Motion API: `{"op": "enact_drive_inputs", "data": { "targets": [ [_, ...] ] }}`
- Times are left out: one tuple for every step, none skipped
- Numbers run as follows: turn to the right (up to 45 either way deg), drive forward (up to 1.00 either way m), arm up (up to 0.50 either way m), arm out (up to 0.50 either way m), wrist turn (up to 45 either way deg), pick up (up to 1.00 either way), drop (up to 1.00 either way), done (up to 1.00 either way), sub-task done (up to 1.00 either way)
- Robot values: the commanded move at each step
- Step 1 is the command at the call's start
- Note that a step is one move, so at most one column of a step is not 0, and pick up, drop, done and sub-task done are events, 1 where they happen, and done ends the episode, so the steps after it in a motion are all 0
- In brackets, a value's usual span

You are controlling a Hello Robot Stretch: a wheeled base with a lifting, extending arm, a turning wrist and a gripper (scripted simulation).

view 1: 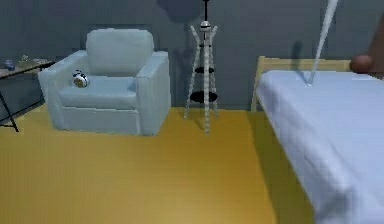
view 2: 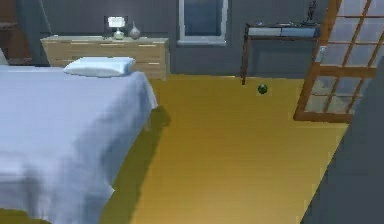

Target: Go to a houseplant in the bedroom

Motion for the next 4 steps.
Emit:
{"op": "enact_drive_inputs", "data": {
  "targets": [
    [0.0, 0.25, 0.0, 0.0, 0.0, 0.0, 0.0, 0.0, 0.0],
    [-45.0, 0.0, 0.0, 0.0, 0.0, 0.0, 0.0, 0.0, 0.0],
    [-42.0, 0.0, 0.0, 0.0, 0.0, 0.0, 0.0, 0.0, 0.0],
    [0.0, 1.0, 0.0, 0.0, 0.0, 0.0, 0.0, 0.0, 0.0]
  ]
}}
